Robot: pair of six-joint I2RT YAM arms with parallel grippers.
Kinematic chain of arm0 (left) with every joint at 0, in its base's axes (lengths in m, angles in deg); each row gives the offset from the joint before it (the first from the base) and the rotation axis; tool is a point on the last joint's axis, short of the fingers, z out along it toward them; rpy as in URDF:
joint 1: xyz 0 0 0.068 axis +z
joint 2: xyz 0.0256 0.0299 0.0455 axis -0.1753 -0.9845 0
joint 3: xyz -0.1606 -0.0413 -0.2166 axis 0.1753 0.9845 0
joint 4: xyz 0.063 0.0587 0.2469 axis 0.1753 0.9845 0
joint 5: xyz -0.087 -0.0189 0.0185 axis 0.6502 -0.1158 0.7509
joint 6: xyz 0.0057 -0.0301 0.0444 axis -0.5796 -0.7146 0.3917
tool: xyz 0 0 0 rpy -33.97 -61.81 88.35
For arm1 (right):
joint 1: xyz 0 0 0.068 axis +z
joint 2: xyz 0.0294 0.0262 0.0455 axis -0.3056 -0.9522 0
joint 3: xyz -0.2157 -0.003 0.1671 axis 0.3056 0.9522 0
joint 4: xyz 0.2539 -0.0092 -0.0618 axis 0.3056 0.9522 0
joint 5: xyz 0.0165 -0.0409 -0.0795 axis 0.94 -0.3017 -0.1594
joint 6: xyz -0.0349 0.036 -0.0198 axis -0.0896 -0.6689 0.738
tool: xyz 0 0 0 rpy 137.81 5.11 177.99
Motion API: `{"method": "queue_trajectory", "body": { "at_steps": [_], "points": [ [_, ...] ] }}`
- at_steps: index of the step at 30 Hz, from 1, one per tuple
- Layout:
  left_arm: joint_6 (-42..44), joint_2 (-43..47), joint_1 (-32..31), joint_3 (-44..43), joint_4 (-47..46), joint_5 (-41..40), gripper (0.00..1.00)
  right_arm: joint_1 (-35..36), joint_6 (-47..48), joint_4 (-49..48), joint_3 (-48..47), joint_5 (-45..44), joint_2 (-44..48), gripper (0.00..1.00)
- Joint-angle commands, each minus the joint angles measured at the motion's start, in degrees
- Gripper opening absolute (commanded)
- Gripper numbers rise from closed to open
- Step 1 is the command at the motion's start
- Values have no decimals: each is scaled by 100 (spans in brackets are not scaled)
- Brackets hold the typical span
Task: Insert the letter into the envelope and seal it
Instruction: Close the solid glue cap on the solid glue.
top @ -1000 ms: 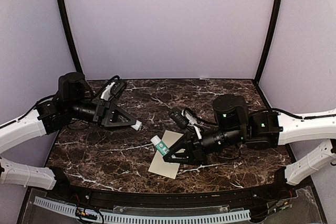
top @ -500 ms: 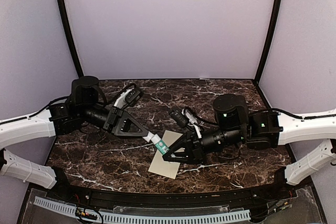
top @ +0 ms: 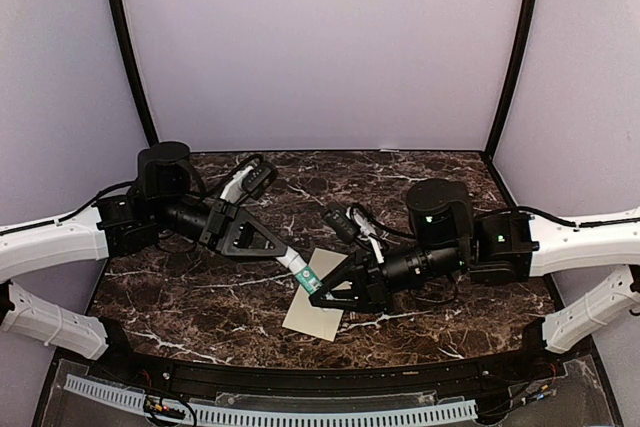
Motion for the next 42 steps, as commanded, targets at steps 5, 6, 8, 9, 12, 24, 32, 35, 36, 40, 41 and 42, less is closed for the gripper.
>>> {"method": "queue_trajectory", "body": {
  "at_steps": [5,6,8,9,12,24,32,35,36,40,41,42],
  "points": [
    [37,-14,-101,-198,-100,236,3,51,-98,-299,-68,-94,55,0],
    [59,-8,-107,-198,-83,238,3,55,-120,-287,-69,-104,57,0],
    [84,9,-105,-203,-71,247,3,48,-164,-258,-56,-118,50,0],
    [97,7,-108,-206,-62,262,3,46,-189,-243,-57,-122,47,0],
    [171,0,-105,-219,55,262,3,41,-284,-219,-76,-122,9,0],
    [660,-72,-116,-443,813,290,3,-193,-722,-243,-77,409,-117,0],
    [949,-188,-241,-557,1257,335,3,-266,-843,-288,-130,762,-270,0],
    [1011,-223,-290,-559,1336,359,3,-293,-866,-286,-120,674,-243,0],
    [1054,-236,-294,-559,1375,357,3,-302,-864,-279,-122,630,-213,0],
    [1076,-290,-353,-544,1389,347,3,-326,-800,-218,-148,358,-112,0],
    [1074,-304,-386,-548,1378,351,3,-333,-774,-220,-159,292,-88,0],
    [1067,-338,-398,-549,1342,348,2,-342,-756,-218,-167,249,-75,0]
  ]
}}
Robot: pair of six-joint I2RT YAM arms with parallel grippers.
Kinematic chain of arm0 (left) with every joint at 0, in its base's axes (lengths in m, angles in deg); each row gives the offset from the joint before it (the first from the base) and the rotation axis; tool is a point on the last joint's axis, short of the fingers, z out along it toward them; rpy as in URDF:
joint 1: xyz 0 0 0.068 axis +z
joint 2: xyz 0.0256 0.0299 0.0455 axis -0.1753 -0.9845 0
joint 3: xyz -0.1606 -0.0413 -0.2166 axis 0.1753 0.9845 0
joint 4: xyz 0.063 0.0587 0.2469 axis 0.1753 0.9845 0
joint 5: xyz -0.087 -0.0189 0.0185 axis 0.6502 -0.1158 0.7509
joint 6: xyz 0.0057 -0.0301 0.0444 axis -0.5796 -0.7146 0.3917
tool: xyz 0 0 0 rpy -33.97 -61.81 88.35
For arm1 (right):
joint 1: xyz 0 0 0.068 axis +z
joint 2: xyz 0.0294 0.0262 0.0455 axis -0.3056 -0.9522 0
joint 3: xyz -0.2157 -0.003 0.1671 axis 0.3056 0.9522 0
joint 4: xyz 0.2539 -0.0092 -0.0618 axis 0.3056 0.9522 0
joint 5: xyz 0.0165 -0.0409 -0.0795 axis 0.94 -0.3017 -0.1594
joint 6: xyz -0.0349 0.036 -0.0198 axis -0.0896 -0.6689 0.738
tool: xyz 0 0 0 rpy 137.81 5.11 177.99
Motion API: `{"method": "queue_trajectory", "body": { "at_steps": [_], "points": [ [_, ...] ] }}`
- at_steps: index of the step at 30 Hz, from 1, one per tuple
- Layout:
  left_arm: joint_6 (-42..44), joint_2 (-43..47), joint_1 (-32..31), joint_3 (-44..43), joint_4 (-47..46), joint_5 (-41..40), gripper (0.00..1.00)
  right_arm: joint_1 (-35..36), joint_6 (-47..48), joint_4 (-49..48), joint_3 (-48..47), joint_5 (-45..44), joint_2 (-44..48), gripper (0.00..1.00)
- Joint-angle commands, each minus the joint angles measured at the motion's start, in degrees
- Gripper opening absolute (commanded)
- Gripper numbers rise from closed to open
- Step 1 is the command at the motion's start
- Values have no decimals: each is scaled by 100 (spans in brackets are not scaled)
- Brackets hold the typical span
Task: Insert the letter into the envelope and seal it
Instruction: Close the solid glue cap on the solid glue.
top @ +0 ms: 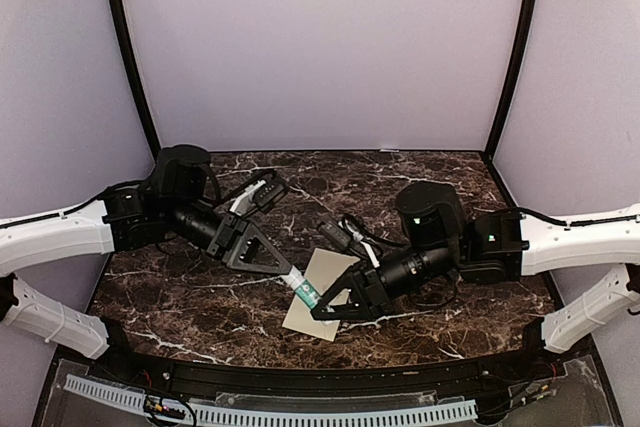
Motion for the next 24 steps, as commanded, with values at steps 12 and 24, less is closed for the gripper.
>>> {"method": "queue_trajectory", "body": {
  "at_steps": [12,24],
  "points": [
    [205,-392,-551,-202,18,348,2,-251,123,-346,-298,-755,77,0],
    [363,-593,-748,-230,-27,303,0,-424,61,-727,-264,-973,67,0]
  ]
}}
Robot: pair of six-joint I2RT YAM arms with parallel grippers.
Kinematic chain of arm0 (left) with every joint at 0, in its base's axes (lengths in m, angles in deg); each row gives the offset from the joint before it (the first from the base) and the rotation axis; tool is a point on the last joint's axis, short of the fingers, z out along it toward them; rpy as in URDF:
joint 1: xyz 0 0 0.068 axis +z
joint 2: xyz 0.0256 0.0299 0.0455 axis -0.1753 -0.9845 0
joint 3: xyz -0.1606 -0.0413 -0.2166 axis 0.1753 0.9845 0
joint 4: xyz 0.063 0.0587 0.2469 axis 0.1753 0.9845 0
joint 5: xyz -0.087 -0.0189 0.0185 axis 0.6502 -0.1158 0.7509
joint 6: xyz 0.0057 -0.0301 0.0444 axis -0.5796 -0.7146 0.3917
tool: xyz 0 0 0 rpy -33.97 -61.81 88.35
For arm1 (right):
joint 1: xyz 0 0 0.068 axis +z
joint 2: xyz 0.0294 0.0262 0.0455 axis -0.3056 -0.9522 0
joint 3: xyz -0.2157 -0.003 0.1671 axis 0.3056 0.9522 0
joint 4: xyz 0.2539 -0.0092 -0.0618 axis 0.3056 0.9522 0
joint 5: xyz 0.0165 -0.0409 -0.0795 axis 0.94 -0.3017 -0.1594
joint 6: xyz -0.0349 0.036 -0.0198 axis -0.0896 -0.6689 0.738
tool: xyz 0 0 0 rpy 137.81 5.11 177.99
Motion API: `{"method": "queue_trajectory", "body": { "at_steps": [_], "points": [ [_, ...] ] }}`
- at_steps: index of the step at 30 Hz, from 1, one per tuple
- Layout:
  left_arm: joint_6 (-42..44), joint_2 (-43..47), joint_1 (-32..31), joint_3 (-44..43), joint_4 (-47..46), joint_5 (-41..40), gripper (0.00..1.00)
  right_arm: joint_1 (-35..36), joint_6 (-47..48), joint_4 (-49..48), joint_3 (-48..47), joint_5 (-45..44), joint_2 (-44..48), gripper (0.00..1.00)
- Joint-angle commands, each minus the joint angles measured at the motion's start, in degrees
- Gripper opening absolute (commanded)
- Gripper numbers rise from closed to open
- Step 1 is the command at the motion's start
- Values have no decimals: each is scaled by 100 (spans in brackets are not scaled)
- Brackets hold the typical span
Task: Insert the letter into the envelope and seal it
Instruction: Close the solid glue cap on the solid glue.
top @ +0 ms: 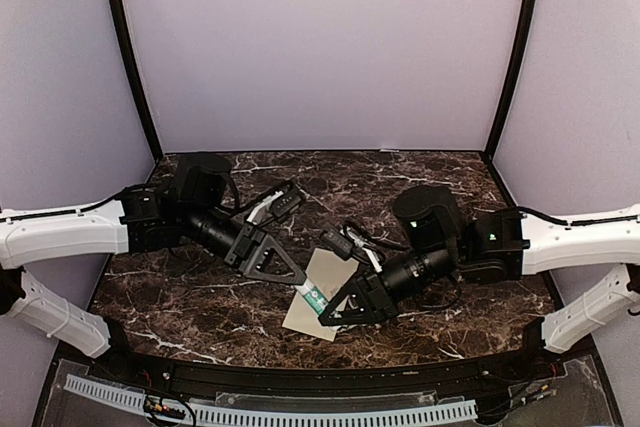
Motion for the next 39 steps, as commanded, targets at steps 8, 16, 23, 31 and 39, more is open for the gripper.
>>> {"method": "queue_trajectory", "body": {
  "at_steps": [8,16,23,31,39],
  "points": [
    [274,-304,-565,-128,16,594,0,-485,-7,-1442,-302,-1089,-48,0],
    [392,-435,-686,-136,50,813,0,-635,-51,-1804,-213,-1249,-55,0],
    [564,-377,-724,-93,108,689,0,-685,165,-2022,-200,-787,-69,0],
    [151,-186,-439,250,-499,256,0,-693,680,-1300,-219,-356,193,2],
    [-403,9,-120,362,-887,-161,0,-703,787,-946,-122,-420,492,27]
  ]
}}
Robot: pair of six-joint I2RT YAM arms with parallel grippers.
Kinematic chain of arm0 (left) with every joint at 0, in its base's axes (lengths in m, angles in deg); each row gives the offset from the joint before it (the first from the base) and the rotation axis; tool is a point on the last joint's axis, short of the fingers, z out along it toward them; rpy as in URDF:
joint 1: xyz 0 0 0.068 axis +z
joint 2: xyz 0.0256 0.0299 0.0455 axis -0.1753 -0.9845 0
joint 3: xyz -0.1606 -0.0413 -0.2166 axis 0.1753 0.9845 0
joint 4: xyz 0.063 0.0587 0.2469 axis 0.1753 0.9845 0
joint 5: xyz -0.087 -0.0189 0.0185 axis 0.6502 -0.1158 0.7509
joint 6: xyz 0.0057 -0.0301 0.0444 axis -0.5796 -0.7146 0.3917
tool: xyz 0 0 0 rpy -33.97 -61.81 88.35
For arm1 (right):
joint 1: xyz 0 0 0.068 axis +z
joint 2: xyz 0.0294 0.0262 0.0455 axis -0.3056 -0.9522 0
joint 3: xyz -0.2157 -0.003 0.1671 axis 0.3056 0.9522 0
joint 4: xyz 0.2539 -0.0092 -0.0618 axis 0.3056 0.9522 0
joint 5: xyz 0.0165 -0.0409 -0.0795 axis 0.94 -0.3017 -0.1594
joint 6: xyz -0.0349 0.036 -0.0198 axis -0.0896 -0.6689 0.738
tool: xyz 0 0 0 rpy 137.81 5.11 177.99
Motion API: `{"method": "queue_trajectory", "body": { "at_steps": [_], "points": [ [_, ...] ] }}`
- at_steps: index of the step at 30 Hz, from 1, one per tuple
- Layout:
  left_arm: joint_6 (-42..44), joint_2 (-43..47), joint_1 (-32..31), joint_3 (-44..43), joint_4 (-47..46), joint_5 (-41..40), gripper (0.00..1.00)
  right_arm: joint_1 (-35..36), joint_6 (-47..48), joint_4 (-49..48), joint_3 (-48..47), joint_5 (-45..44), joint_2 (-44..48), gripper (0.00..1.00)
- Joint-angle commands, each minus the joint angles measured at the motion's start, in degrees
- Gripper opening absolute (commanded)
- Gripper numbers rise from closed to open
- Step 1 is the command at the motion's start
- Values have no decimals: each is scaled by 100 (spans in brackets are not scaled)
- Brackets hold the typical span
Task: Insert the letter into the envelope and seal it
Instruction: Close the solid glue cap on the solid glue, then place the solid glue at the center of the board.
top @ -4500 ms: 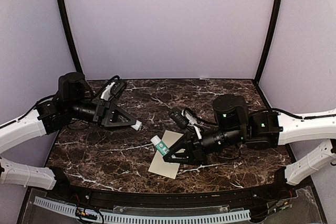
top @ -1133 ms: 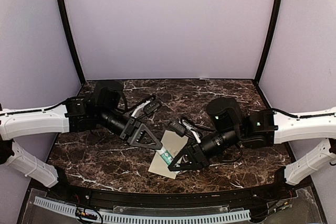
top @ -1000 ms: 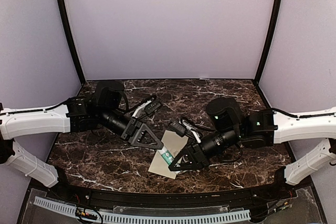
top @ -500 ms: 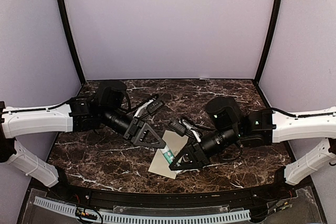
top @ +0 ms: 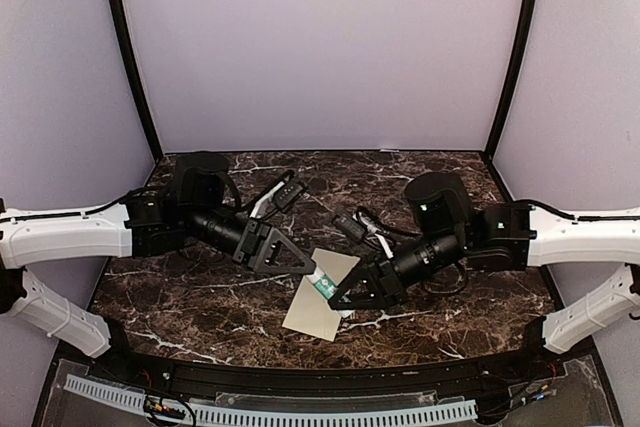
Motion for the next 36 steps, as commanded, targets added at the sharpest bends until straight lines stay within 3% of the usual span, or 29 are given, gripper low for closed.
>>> {"method": "queue_trajectory", "body": {
  "at_steps": [1,8,11,14,17,21,26,31,36],
  "points": [
    [-521,175,-14,257,-48,207,0,-282,142,-1182,-126,-782,364,31],
    [-859,336,99,409,-219,-339,0,-321,-25,-1419,94,-1103,736,59],
    [-1161,582,139,654,-634,-731,0,-318,-474,-1654,408,-1900,1002,69],
    [-1342,891,168,839,-1084,-1440,0,-315,-1183,-2484,1058,-2395,1391,75],
    [-1173,1249,181,839,-864,-2387,0,-288,-1622,-3086,1495,-2618,1645,79],
    [-569,1426,200,398,1014,-4012,0,-265,-1731,-3000,1668,-3056,1810,80],
    [-97,1365,299,-132,3344,-5529,0,-244,-1552,-2120,1419,-3530,1863,80],
    [250,1383,820,-309,4471,-6444,0,-243,-1402,-1270,1145,-4063,1830,80],
    [731,1372,1940,85,4516,-6591,0,-251,-1387,-931,1045,-4276,1833,80]
  ]
}}
